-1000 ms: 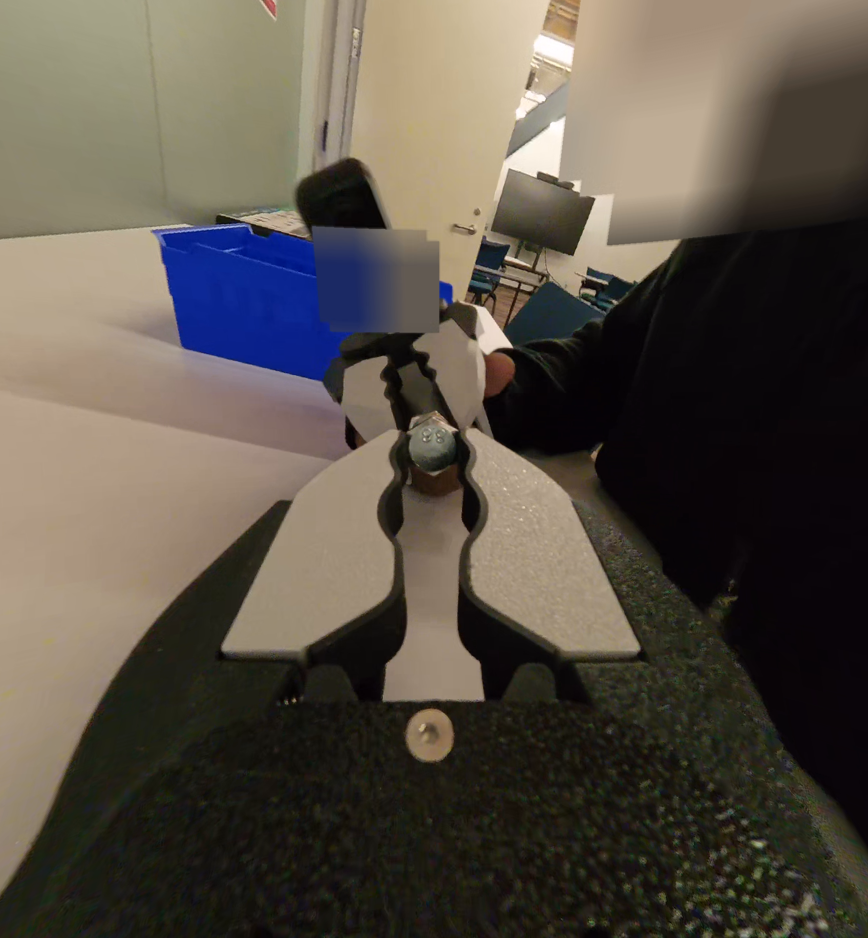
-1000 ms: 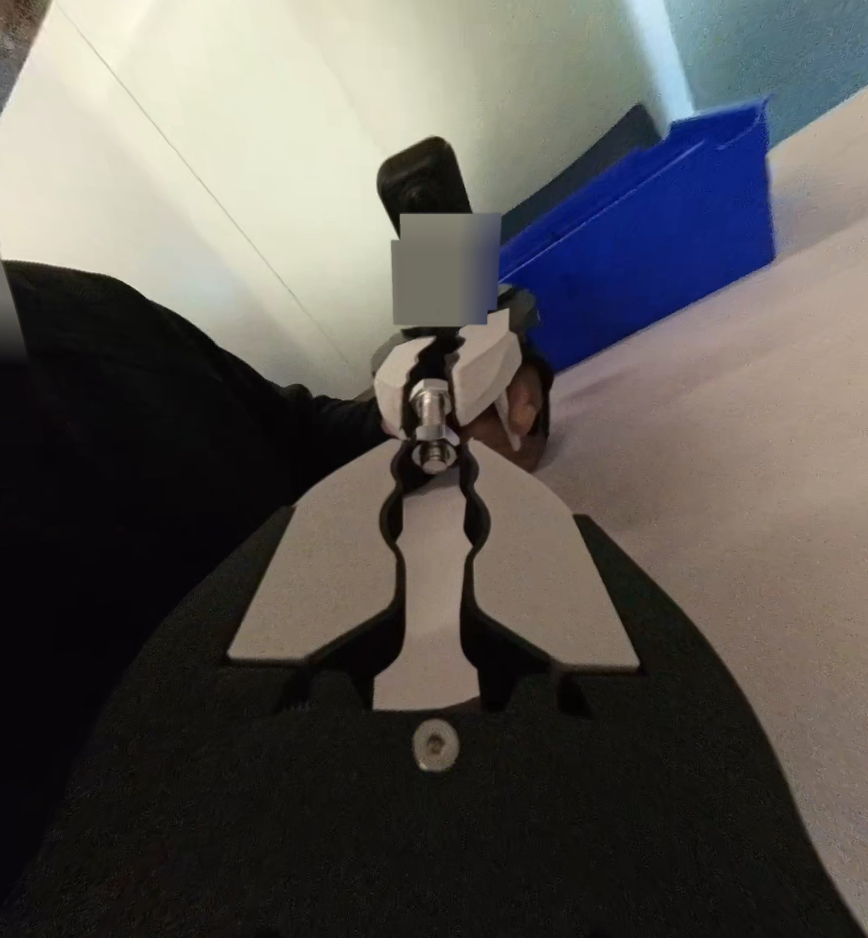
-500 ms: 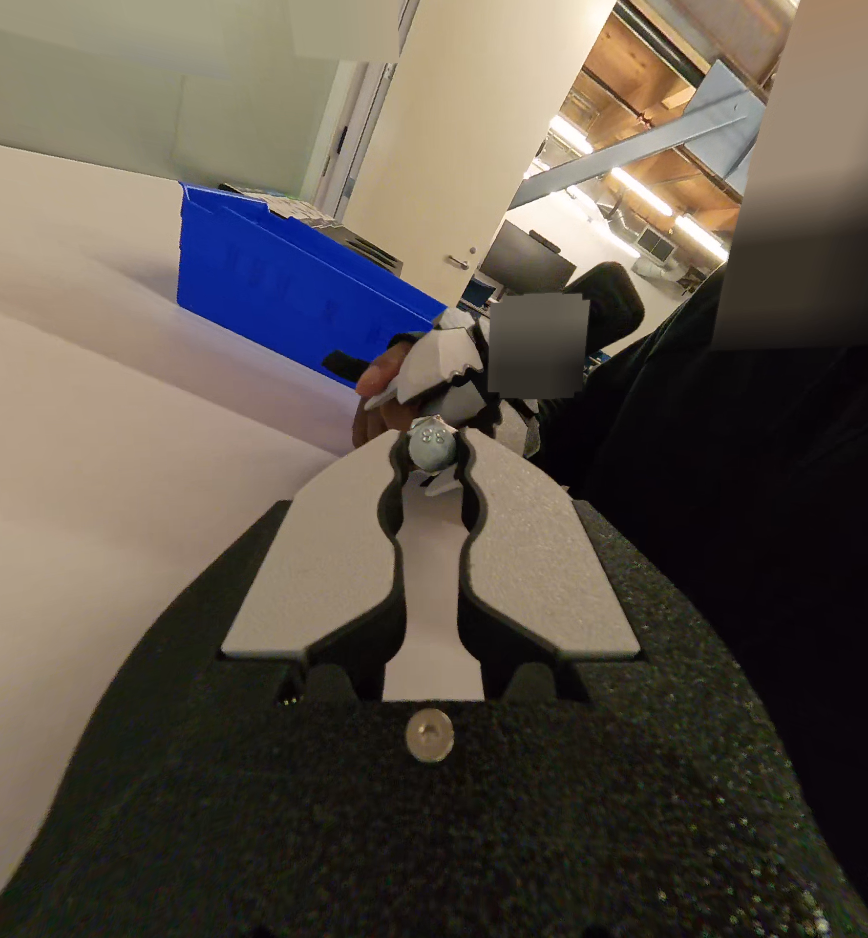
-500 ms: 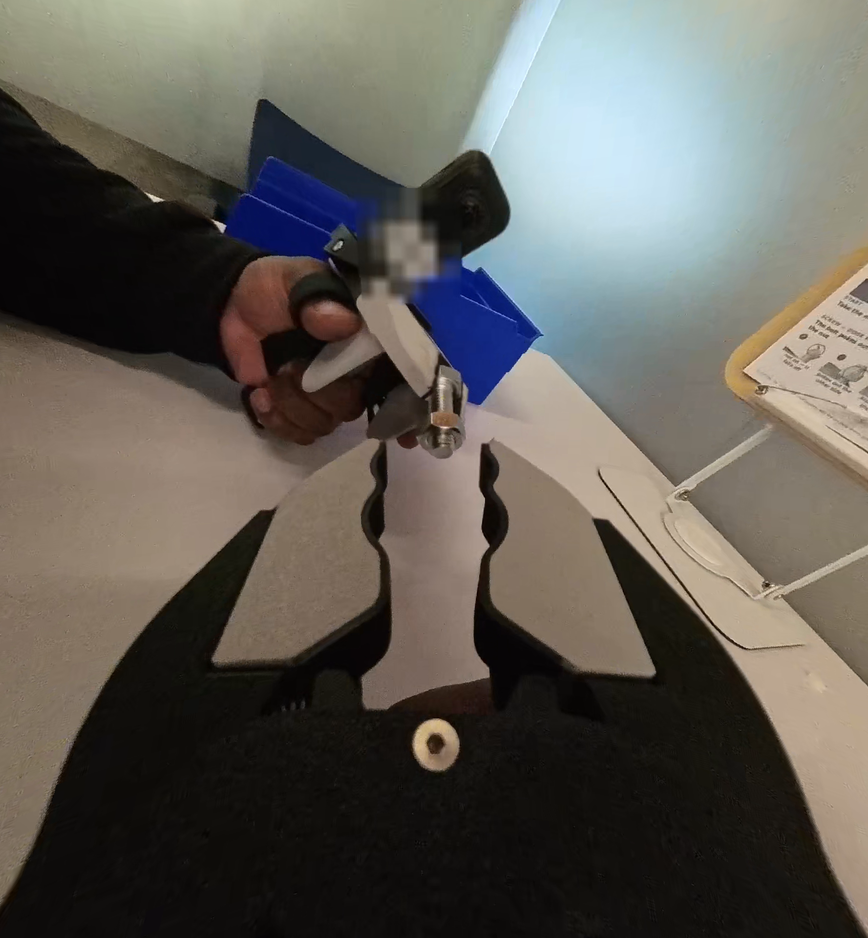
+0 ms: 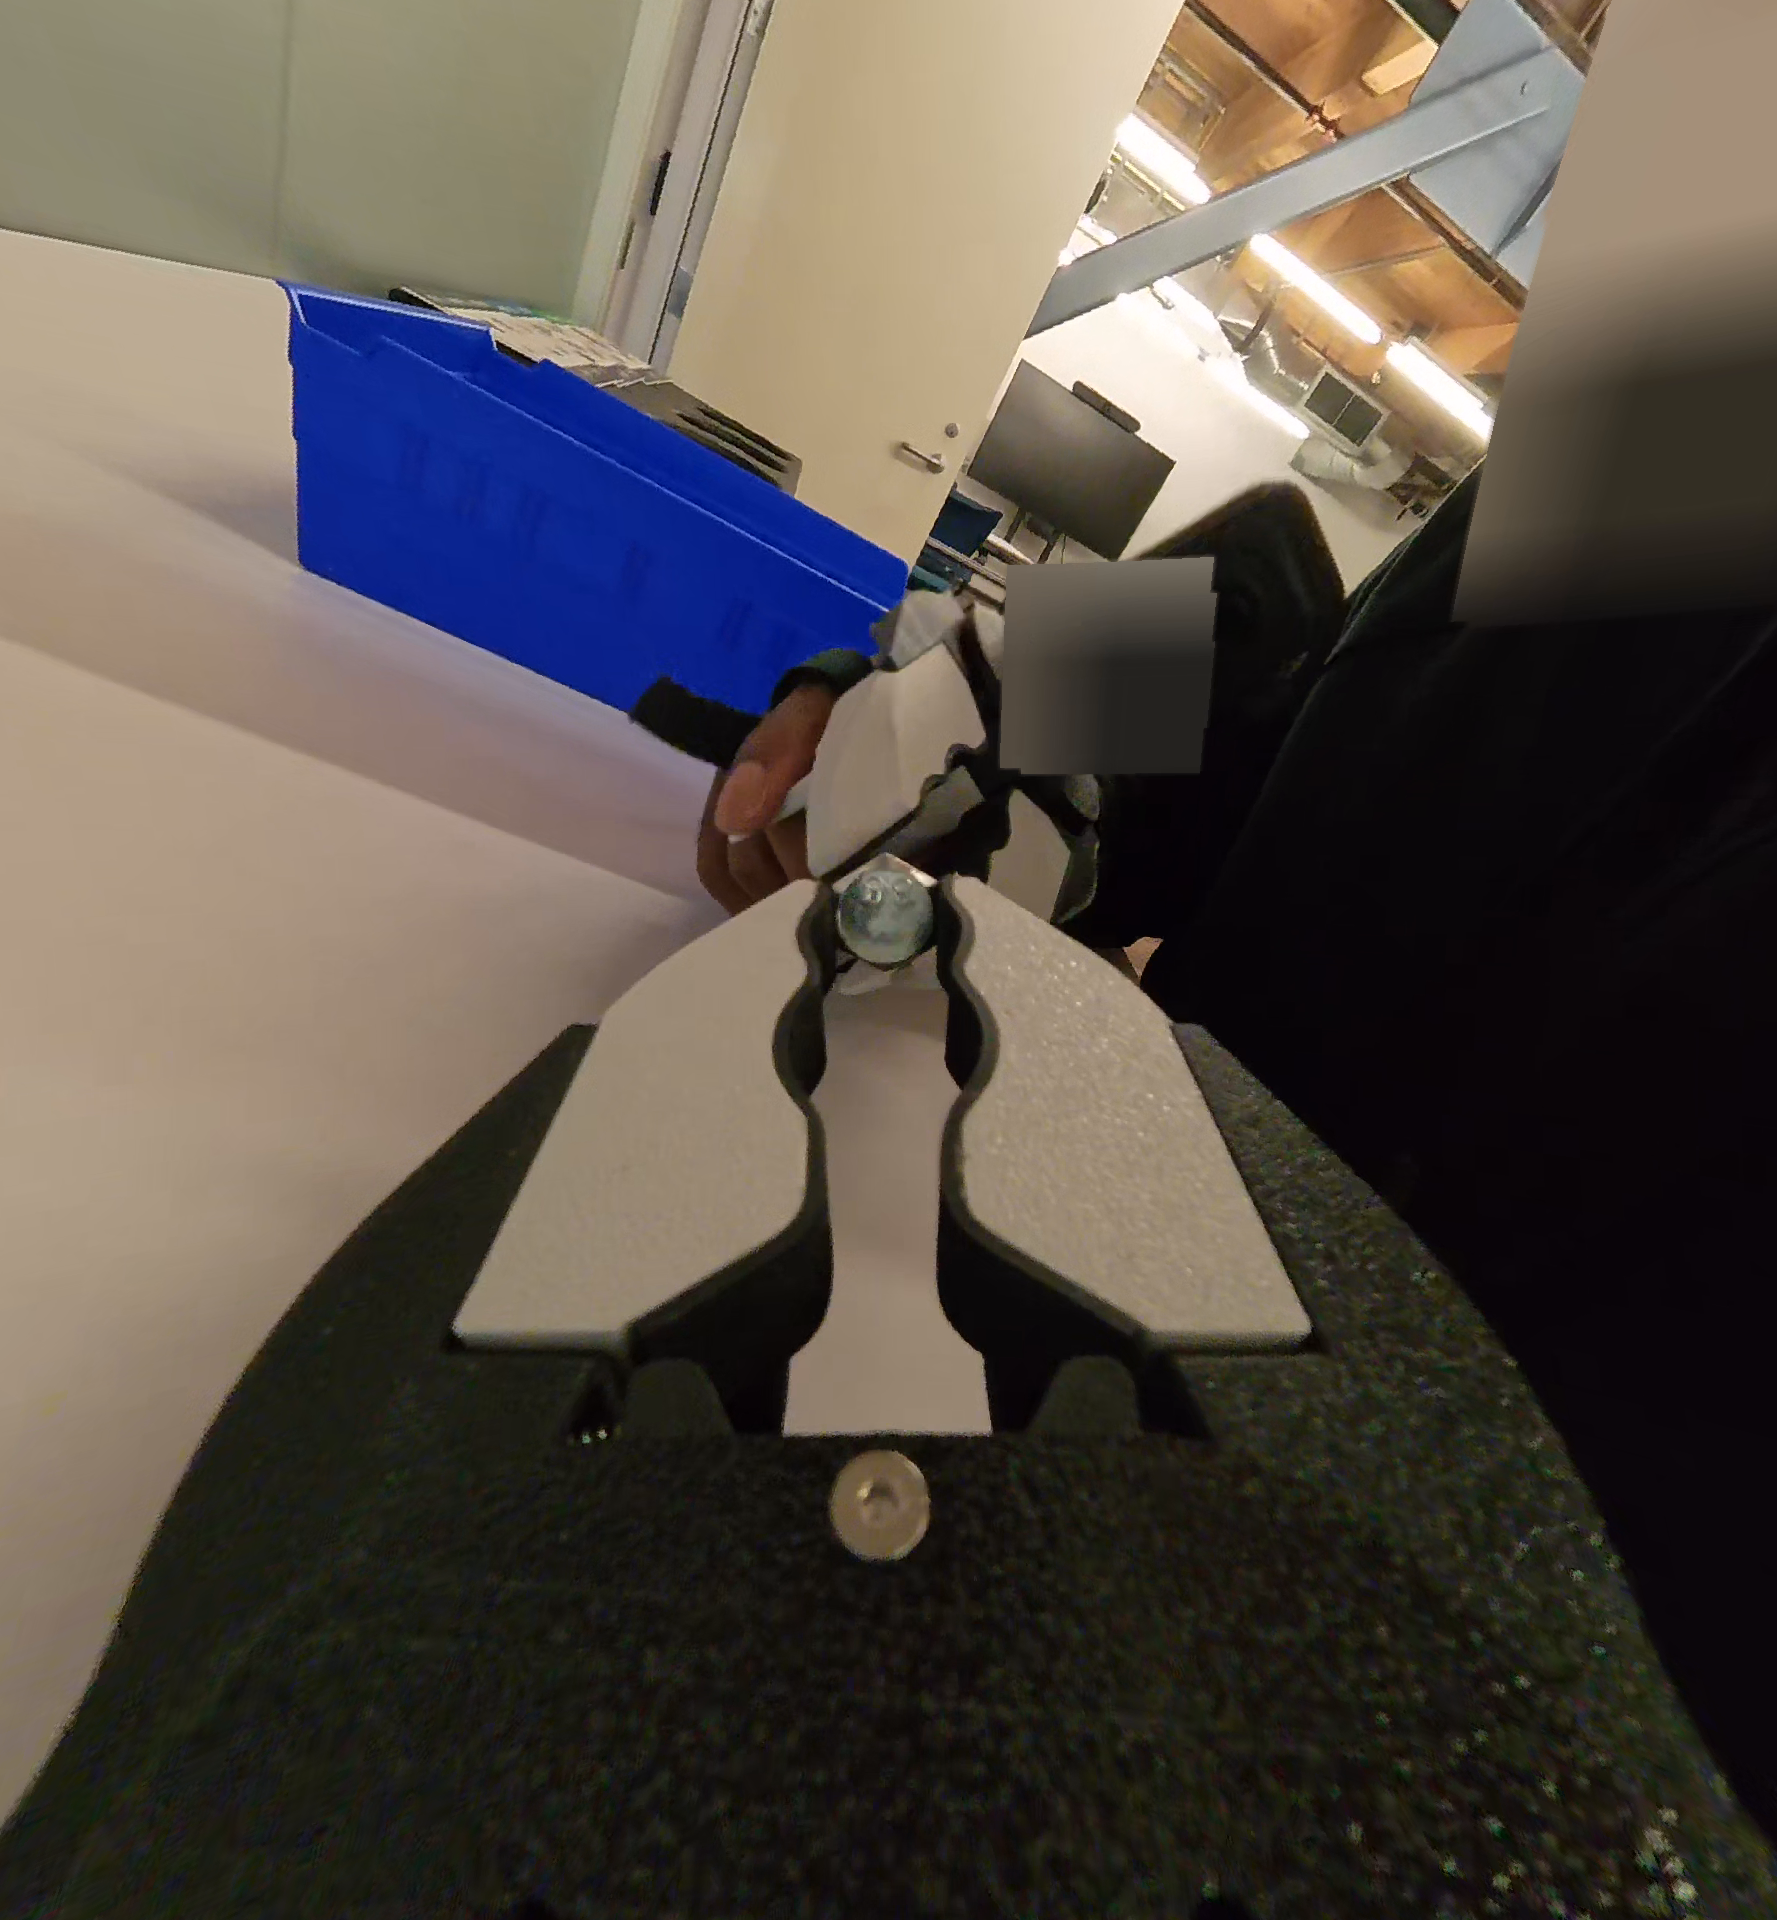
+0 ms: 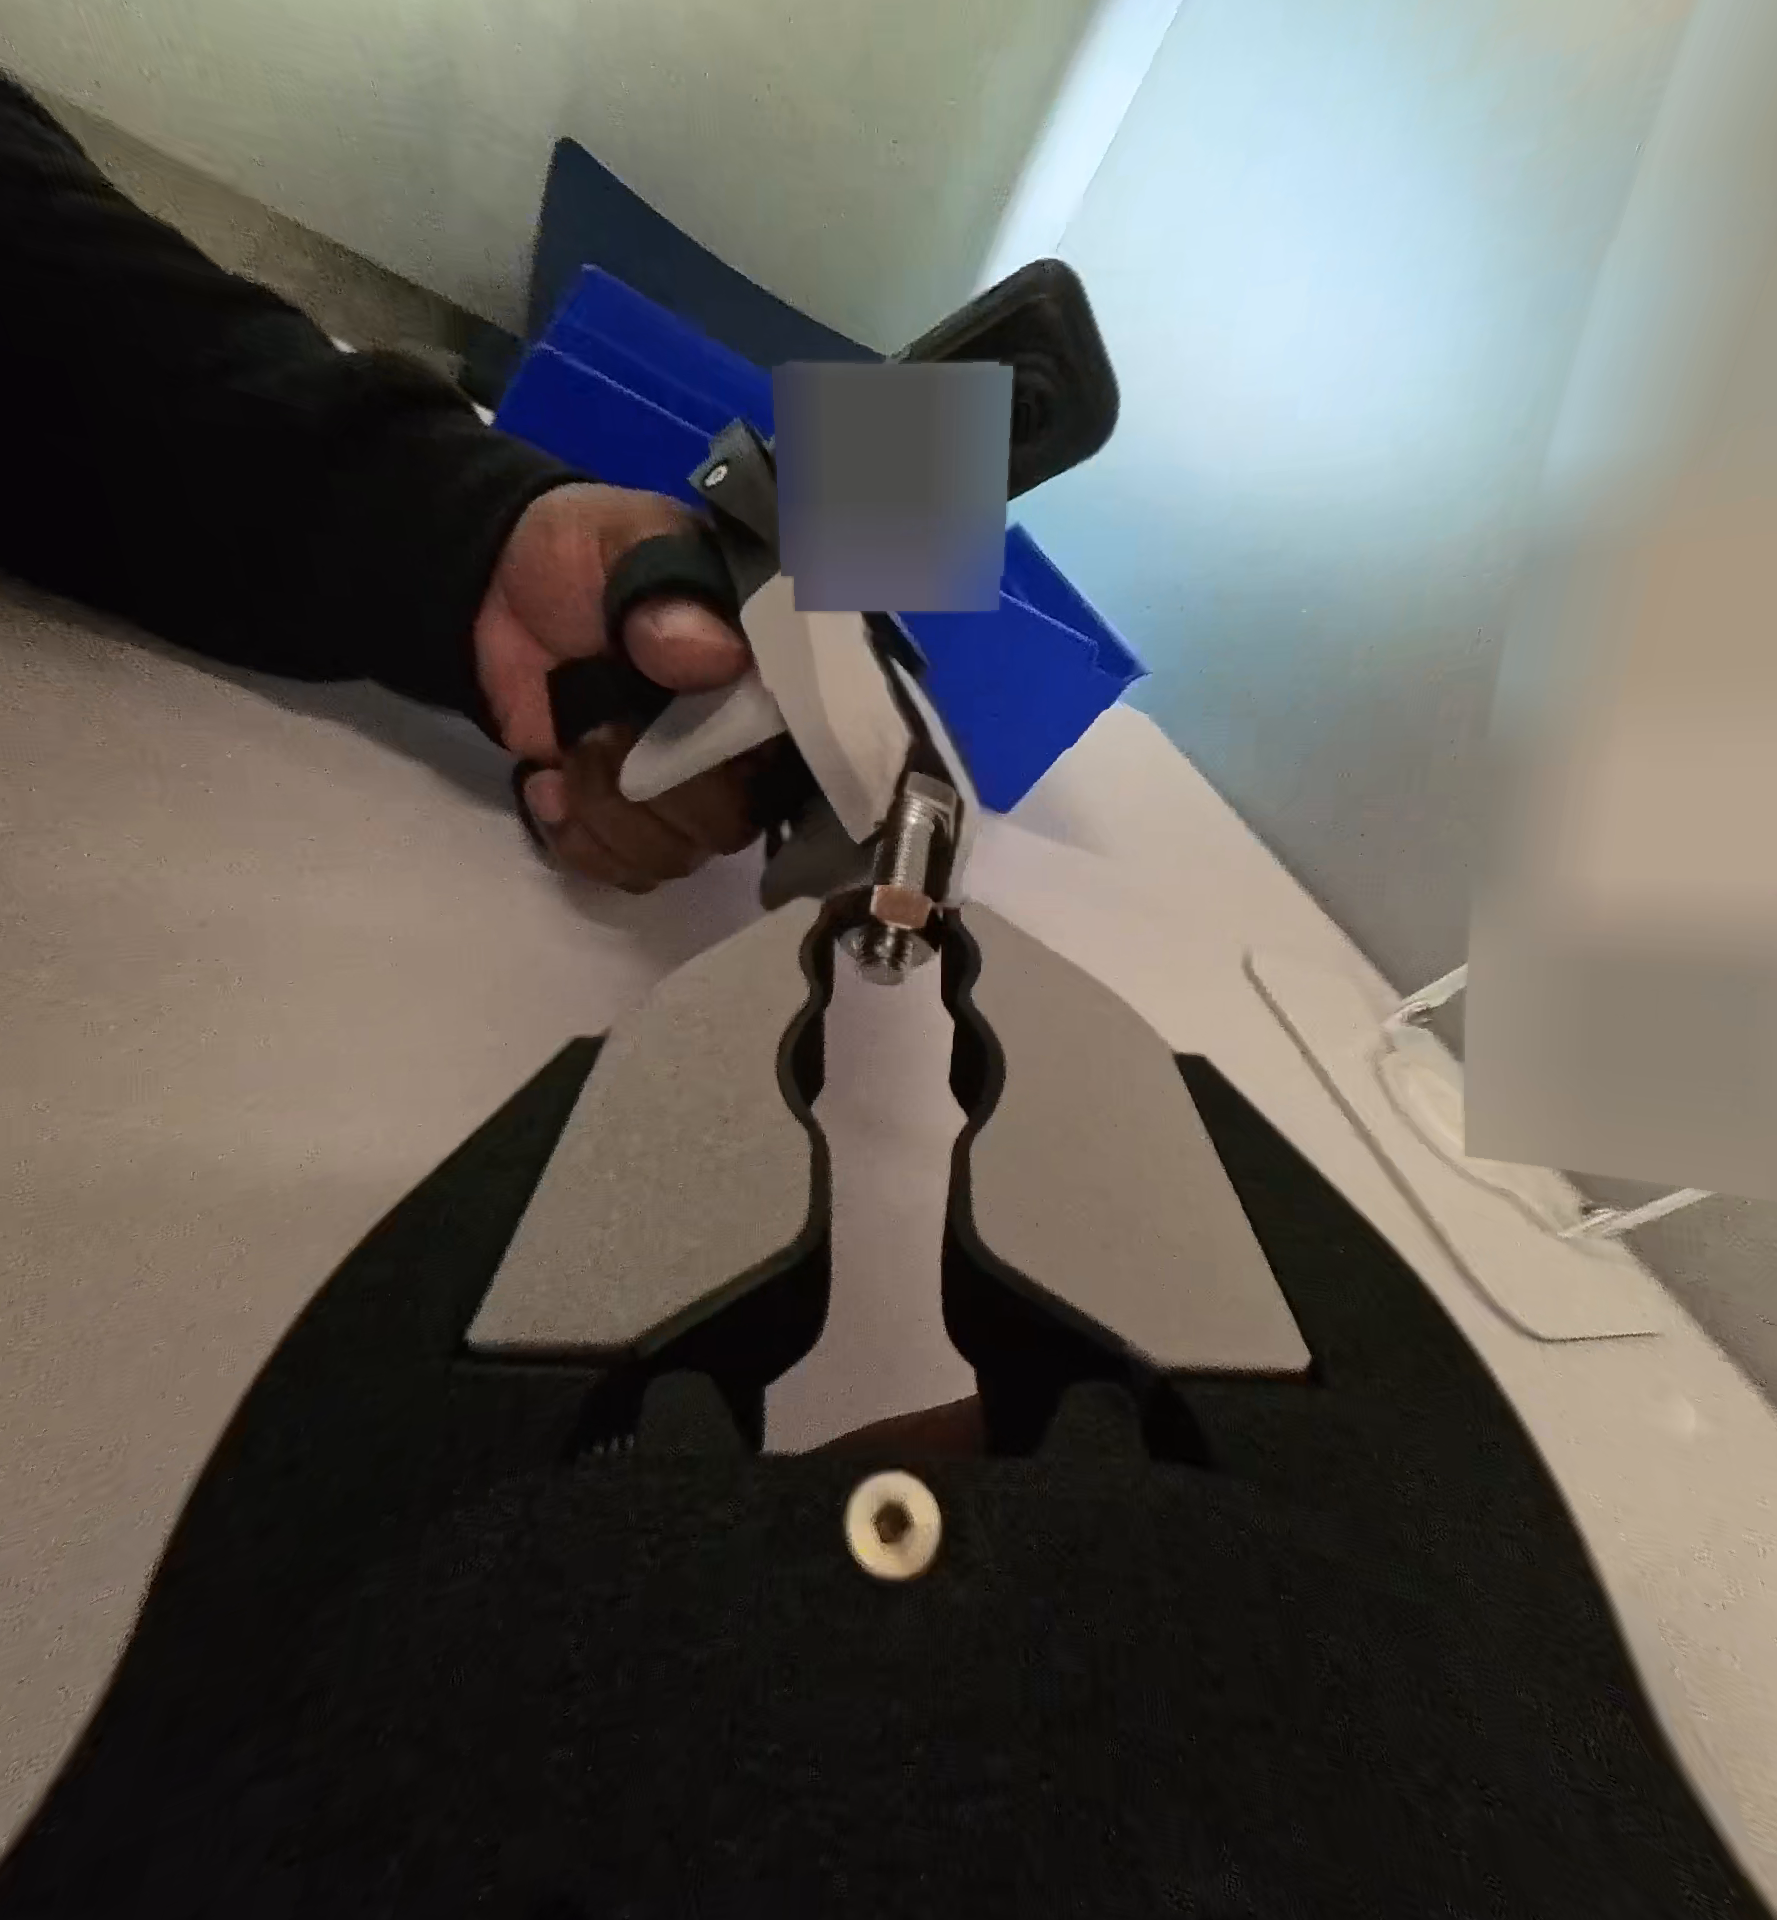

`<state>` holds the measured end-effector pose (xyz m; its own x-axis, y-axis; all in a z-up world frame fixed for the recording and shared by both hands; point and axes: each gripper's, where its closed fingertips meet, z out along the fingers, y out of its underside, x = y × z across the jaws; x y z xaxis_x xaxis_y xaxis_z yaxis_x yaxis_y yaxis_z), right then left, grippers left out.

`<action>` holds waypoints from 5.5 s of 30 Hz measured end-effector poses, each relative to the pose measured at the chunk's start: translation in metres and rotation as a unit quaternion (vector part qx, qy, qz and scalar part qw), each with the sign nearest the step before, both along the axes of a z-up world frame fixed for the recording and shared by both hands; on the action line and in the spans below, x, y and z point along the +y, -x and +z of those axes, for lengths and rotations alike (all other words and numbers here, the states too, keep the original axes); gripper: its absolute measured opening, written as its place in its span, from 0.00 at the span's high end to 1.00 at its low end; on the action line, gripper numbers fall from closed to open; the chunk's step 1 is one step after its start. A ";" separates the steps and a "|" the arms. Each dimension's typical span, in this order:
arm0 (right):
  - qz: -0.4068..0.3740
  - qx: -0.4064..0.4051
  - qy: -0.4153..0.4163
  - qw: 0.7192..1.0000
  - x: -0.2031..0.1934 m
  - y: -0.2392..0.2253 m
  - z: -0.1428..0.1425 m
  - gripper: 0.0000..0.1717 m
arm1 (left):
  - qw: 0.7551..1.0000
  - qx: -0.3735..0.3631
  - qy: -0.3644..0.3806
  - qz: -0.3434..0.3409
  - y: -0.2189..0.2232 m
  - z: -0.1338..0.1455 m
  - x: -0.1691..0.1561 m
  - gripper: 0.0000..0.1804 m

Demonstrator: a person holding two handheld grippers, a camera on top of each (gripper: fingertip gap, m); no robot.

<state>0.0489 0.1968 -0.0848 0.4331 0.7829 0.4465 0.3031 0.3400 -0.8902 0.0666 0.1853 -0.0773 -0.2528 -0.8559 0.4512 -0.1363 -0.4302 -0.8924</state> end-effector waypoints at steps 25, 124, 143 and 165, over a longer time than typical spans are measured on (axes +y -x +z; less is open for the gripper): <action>-0.091 -0.030 -0.128 0.987 0.008 -0.004 0.016 0.90 | 0.996 -0.056 0.059 0.020 -0.002 0.016 0.005 0.91; -0.008 0.036 0.017 0.999 0.002 -0.003 0.015 0.91 | 0.998 -0.031 0.049 0.025 -0.002 0.009 0.006 0.90; -0.021 -0.007 -0.065 0.998 0.000 -0.003 0.012 0.81 | 0.997 -0.035 0.063 0.039 -0.003 0.011 0.009 0.90; 0.049 0.135 0.166 0.976 0.009 -0.013 0.019 0.81 | 0.997 -0.040 0.065 0.031 -0.003 0.012 0.006 0.90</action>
<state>0.0618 0.2063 -0.0656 0.4156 0.9086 0.0413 0.0227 0.0351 -0.9991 0.0695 0.1912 -0.0654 -0.2408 -0.8065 0.5400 -0.0374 -0.5483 -0.8355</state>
